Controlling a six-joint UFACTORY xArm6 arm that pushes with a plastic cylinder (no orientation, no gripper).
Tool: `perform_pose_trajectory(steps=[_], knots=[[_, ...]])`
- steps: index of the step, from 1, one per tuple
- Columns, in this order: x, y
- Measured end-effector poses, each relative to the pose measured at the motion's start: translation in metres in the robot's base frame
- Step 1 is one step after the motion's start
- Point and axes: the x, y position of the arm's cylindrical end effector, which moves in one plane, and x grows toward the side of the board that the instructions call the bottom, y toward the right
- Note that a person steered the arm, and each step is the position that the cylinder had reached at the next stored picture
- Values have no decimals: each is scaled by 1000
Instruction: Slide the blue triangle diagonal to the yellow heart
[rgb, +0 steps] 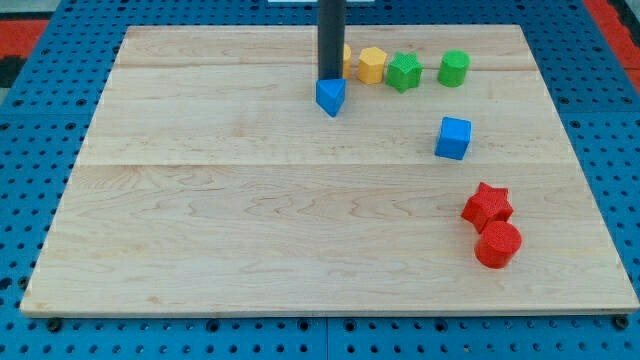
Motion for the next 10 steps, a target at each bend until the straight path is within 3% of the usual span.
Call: perform_pose_trajectory(steps=[1, 2, 4, 7, 8, 9, 10], knots=[[34, 27], [38, 14], [20, -95], [38, 23], [38, 10], [39, -50], [73, -58]])
